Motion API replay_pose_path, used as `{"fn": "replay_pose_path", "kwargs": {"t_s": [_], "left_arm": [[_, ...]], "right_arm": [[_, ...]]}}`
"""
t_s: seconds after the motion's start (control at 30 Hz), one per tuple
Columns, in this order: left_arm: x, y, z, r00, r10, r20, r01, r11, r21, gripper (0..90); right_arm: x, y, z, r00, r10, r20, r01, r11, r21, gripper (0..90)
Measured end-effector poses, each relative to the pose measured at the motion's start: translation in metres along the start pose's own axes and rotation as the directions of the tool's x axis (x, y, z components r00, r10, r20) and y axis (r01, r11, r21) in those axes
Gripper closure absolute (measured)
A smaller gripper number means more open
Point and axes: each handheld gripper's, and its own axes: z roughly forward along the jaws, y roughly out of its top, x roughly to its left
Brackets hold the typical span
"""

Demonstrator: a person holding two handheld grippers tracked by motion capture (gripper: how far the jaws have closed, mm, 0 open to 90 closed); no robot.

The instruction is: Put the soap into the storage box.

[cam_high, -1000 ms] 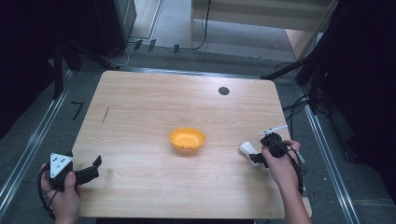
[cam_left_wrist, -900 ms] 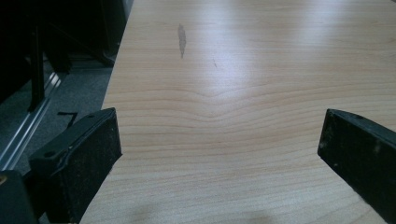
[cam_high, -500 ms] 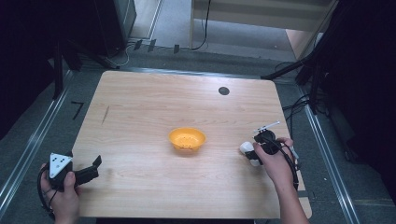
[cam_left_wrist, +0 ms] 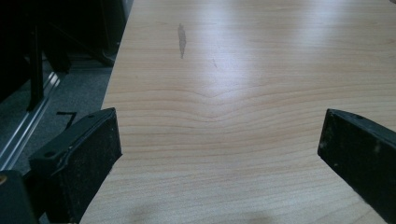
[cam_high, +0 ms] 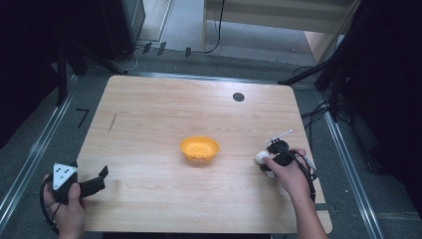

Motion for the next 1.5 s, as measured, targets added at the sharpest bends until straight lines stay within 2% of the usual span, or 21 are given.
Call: {"fn": "replay_pose_path", "kwargs": {"t_s": [0.17, 0.27, 0.63, 1.17, 1.33, 1.5], "left_arm": [[0.000, 0.000, 0.000, 1.0000, 0.000, 0.000, 0.000, 1.0000, 0.001, 0.0], [0.000, 0.000, 0.000, 1.0000, 0.001, -0.001, -0.001, 1.0000, 0.003, 0.0], [0.000, 0.000, 0.000, 1.0000, 0.000, 0.001, 0.000, 1.0000, 0.003, 0.0], [0.000, 0.000, 0.000, 1.0000, -0.002, 0.001, 0.002, 1.0000, 0.001, 0.0], [0.000, 0.000, 0.000, 1.0000, -0.002, 0.003, 0.002, 1.0000, 0.002, 0.0], [0.000, 0.000, 0.000, 1.0000, -0.002, 0.003, 0.002, 1.0000, 0.002, 0.0]], "right_arm": [[0.001, -0.001, 0.001, 0.9999, -0.009, 0.007, 0.009, 1.000, -0.002, 46.7], [0.000, -0.003, 0.001, 0.9999, -0.014, 0.007, 0.014, 0.999, -0.030, 47.5], [0.000, -0.004, 0.001, 0.9998, -0.019, 0.003, 0.019, 0.999, -0.034, 48.5], [0.001, -0.004, -0.003, 0.9966, -0.082, -0.006, 0.081, 0.993, -0.080, 50.7], [0.005, 0.000, -0.008, 0.9935, -0.112, -0.022, 0.110, 0.990, -0.090, 50.7], [0.013, 0.006, -0.014, 0.9866, -0.162, -0.018, 0.159, 0.982, -0.104, 50.7]]}}
